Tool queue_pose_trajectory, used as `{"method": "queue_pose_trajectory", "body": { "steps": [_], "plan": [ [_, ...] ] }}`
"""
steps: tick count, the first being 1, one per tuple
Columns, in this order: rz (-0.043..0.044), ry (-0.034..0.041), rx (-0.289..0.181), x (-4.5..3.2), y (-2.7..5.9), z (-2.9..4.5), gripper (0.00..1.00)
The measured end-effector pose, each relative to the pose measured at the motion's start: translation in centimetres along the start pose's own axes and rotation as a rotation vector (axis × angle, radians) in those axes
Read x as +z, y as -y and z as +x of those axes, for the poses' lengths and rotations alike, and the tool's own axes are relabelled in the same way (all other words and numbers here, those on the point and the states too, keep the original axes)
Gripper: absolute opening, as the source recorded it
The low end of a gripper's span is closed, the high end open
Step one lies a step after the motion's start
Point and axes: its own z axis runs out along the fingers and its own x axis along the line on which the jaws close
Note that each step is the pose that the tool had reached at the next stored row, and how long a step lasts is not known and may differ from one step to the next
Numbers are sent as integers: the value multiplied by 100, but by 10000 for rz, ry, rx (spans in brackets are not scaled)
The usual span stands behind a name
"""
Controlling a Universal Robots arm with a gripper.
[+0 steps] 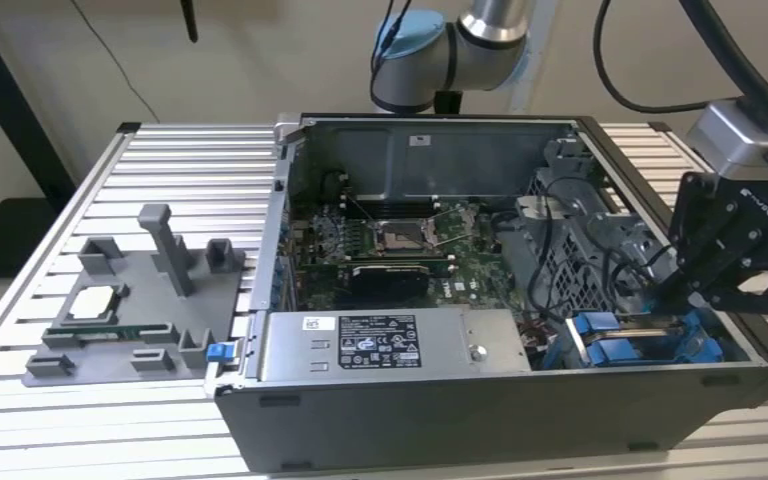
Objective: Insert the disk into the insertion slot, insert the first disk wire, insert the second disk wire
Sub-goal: 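Insert the first disk wire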
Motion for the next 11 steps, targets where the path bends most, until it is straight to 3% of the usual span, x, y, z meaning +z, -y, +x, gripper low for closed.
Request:
{"method": "queue_pose_trajectory", "body": {
  "steps": [5,11],
  "plan": [
    [13,3,1,55,18,7,0],
    [88,10,94,97,41,10,0]
  ]
}}
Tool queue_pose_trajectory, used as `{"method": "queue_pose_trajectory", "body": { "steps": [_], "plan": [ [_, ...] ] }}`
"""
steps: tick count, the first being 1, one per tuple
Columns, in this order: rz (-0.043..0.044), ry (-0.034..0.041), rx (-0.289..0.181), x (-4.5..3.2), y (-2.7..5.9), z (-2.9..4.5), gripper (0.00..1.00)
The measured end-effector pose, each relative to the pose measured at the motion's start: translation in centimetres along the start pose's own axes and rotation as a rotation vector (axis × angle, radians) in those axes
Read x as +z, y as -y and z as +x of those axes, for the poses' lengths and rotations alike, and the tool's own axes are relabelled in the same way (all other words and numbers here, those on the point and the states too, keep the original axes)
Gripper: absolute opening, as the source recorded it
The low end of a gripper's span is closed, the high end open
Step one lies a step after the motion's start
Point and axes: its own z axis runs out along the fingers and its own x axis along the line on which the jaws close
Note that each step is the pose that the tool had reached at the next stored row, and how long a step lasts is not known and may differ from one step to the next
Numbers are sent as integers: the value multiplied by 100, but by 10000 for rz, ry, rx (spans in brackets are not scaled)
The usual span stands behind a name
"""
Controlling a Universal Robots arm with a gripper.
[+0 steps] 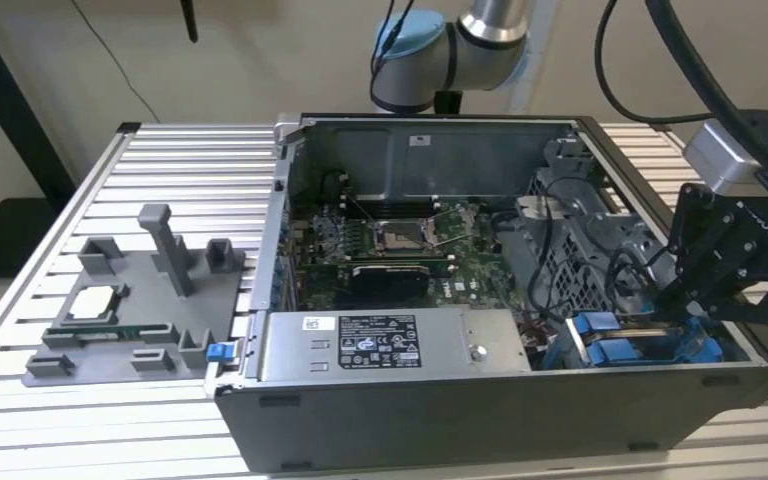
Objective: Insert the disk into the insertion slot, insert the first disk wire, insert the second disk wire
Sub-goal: 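Insert the first disk wire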
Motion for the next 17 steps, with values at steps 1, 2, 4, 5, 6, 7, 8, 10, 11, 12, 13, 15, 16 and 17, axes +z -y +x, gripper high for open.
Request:
{"method": "queue_pose_trajectory", "body": {
  "steps": [1,2,4,5,6,7,8,10,11,12,13,15,16,17],
  "plan": [
    [1,0,0,0,0,0,0],
    [1,1,1,1,0,0,0],
    [1,2,1,2,0,0,0],
    [4,3,2,3,1,0,0],
    [16,4,0,5,1,0,0],
    [31,6,-1,8,1,0,0],
    [52,7,-3,12,1,-1,0],
    [83,7,-5,18,2,-7,0],
    [94,8,-6,21,2,-9,0],
    [101,9,-6,23,2,-10,0],
    [101,8,-6,23,2,-10,0],
    [102,5,-6,22,2,-10,0],
    [102,6,-6,23,2,-10,0],
    [102,6,-6,25,2,-11,0]
  ]
}}
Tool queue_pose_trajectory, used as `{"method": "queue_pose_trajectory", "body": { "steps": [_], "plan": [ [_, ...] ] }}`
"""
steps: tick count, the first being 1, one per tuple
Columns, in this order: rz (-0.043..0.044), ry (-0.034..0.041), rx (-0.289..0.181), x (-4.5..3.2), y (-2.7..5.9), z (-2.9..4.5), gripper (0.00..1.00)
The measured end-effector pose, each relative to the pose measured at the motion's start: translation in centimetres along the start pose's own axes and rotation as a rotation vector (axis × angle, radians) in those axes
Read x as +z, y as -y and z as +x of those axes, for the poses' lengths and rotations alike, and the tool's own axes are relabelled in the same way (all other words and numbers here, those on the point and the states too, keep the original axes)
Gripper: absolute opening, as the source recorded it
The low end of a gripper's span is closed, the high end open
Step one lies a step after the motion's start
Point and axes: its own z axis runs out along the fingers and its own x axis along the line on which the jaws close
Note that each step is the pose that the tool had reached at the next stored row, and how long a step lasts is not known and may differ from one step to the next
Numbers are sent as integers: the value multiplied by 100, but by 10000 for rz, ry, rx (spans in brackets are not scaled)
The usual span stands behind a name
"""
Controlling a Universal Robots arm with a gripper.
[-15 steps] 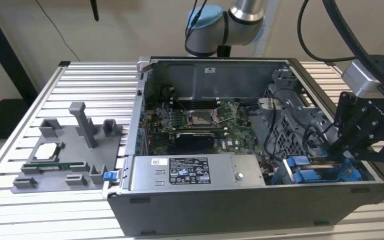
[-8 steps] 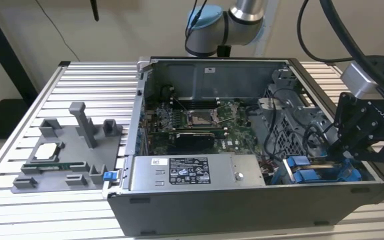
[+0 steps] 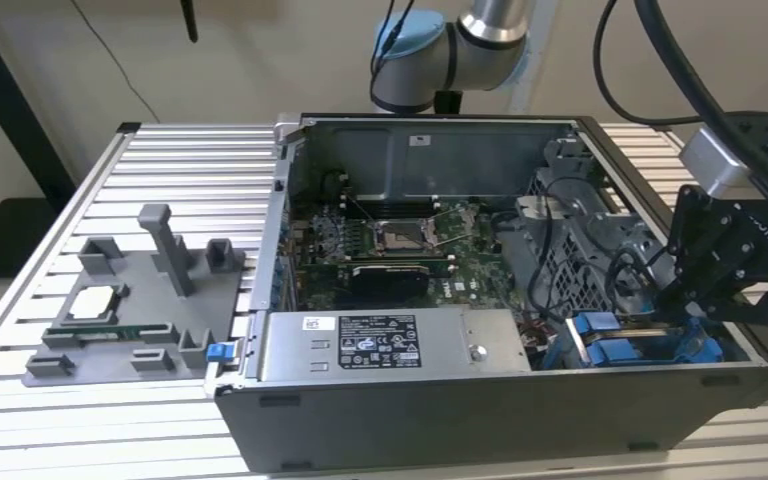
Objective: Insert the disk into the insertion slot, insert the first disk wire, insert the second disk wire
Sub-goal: 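Insert the first disk wire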
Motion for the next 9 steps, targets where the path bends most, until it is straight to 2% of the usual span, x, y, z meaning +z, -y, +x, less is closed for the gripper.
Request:
{"method": "queue_pose_trajectory", "body": {
  "steps": [5,9],
  "plan": [
    [34,15,-3,23,4,-8,0],
    [121,39,-10,35,11,-44,0]
  ]
}}
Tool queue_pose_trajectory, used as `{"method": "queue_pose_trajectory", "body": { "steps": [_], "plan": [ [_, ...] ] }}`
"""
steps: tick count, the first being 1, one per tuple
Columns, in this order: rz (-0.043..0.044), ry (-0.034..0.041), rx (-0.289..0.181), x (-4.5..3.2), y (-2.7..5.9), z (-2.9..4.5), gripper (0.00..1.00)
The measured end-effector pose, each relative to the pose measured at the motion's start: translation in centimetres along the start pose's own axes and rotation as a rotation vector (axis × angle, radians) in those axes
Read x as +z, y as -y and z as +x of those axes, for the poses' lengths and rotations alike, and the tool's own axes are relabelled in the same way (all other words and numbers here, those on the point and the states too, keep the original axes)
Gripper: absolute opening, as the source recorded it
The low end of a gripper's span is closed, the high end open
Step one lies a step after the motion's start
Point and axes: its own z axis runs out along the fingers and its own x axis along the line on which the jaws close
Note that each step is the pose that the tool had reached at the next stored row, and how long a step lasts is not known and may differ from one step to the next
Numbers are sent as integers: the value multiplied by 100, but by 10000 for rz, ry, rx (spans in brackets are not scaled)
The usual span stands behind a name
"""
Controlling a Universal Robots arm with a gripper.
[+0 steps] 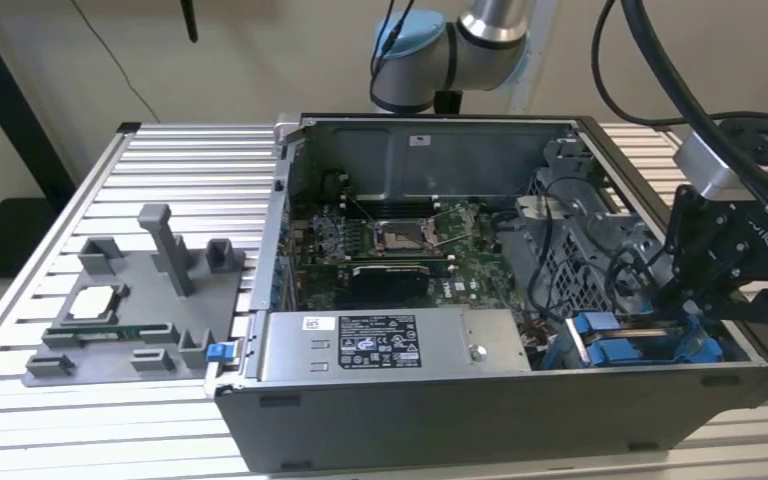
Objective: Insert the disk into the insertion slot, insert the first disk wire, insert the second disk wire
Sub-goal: 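Insert the first disk wire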
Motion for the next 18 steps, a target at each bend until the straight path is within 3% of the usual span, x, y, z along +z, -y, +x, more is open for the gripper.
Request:
{"method": "queue_pose_trajectory", "body": {
  "steps": [13,18],
  "plan": [
    [165,55,-11,62,18,-45,0],
    [176,55,-12,74,19,-44,0]
  ]
}}
